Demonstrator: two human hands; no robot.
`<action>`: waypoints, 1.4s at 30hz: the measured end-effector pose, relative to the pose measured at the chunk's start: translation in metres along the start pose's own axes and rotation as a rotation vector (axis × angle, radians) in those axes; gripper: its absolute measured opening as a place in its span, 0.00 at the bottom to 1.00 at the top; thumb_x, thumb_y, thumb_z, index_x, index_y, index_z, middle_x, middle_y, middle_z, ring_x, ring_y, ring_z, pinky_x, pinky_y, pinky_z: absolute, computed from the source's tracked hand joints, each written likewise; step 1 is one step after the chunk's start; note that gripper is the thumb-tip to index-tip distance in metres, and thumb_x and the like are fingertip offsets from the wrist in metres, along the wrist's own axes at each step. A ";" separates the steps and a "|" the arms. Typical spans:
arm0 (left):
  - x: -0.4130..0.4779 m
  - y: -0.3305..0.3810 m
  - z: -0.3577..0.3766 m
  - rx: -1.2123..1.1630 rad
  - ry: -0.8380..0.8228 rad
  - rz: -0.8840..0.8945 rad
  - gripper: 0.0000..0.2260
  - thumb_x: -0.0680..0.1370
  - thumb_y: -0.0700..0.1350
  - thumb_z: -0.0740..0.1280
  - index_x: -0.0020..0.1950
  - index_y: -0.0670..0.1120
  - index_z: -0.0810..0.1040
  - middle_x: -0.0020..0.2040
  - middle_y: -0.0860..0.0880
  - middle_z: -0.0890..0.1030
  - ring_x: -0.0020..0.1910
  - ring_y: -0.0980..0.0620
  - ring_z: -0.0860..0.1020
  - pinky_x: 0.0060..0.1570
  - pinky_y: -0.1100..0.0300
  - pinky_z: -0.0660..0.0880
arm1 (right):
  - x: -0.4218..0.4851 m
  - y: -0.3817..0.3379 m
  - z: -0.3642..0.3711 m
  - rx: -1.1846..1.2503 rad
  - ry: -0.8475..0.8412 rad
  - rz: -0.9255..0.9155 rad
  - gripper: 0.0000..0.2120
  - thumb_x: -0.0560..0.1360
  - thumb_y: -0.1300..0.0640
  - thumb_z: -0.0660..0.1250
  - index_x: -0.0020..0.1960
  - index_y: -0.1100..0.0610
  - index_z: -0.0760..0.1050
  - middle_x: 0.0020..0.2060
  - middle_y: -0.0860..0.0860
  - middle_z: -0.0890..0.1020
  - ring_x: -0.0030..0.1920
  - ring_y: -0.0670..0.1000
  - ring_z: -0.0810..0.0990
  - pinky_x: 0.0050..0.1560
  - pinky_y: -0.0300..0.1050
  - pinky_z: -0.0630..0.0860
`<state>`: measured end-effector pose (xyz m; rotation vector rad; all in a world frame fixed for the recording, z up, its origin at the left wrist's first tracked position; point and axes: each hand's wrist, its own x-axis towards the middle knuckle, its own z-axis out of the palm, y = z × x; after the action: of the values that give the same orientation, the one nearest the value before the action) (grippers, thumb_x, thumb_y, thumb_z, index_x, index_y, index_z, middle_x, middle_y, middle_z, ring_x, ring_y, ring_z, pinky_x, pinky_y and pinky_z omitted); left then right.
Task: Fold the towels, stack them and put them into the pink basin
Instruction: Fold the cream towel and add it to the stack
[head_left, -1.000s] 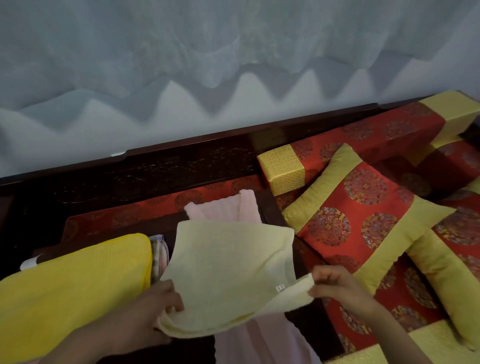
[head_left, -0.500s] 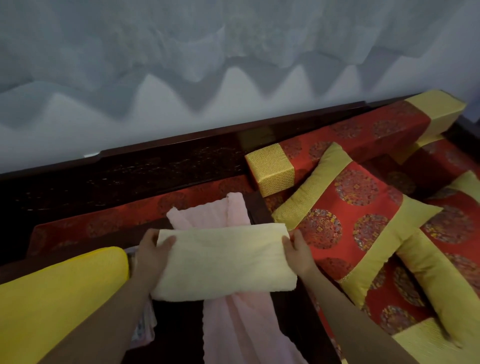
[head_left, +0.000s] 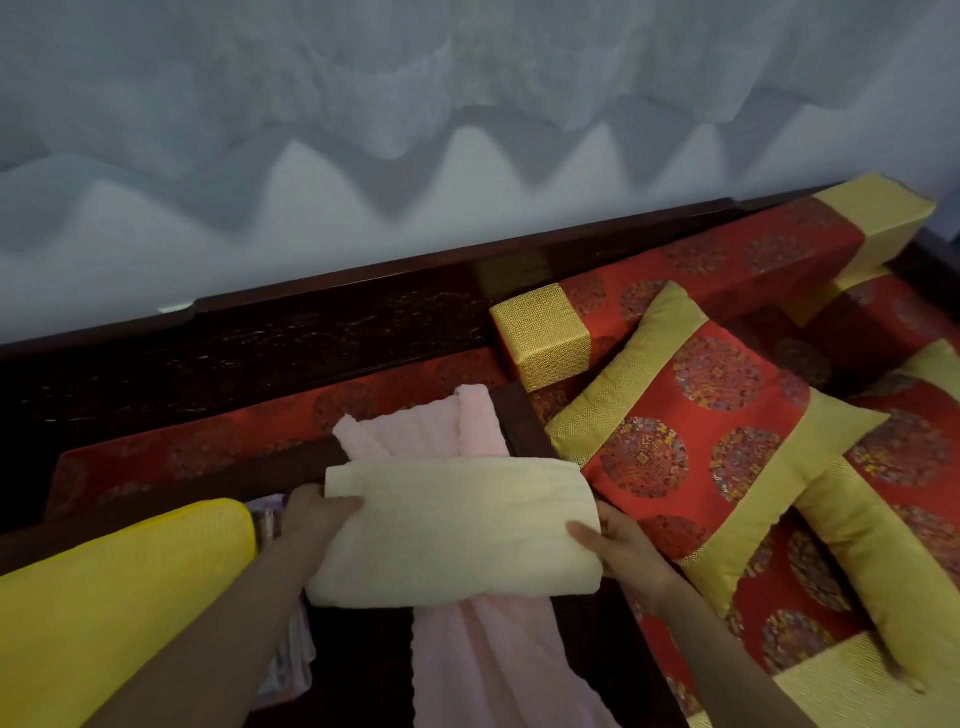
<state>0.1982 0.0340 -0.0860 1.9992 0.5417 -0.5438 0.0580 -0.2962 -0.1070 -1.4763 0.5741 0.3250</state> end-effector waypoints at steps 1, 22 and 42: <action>-0.001 -0.001 -0.001 -0.020 -0.022 -0.008 0.18 0.72 0.39 0.73 0.57 0.30 0.76 0.56 0.32 0.79 0.53 0.36 0.78 0.54 0.45 0.75 | 0.000 0.002 0.002 -0.061 0.006 -0.025 0.18 0.72 0.51 0.71 0.60 0.53 0.75 0.54 0.52 0.83 0.55 0.55 0.82 0.54 0.53 0.79; -0.135 0.032 -0.067 0.128 0.223 0.759 0.11 0.78 0.46 0.64 0.57 0.48 0.65 0.41 0.53 0.76 0.35 0.56 0.76 0.29 0.65 0.66 | -0.044 -0.074 0.076 -0.168 0.480 -0.265 0.08 0.77 0.53 0.64 0.55 0.51 0.71 0.48 0.50 0.80 0.48 0.53 0.80 0.49 0.54 0.78; -0.076 -0.168 -0.309 -0.018 0.485 -0.015 0.13 0.75 0.44 0.70 0.52 0.41 0.69 0.42 0.45 0.74 0.49 0.39 0.76 0.44 0.54 0.69 | -0.019 -0.086 0.338 -0.399 -0.005 -0.030 0.08 0.71 0.58 0.71 0.44 0.56 0.72 0.47 0.59 0.82 0.40 0.53 0.78 0.43 0.49 0.77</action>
<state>0.0874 0.3699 -0.0217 2.1145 0.8502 -0.0532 0.1439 0.0322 -0.0256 -1.8647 0.5004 0.4372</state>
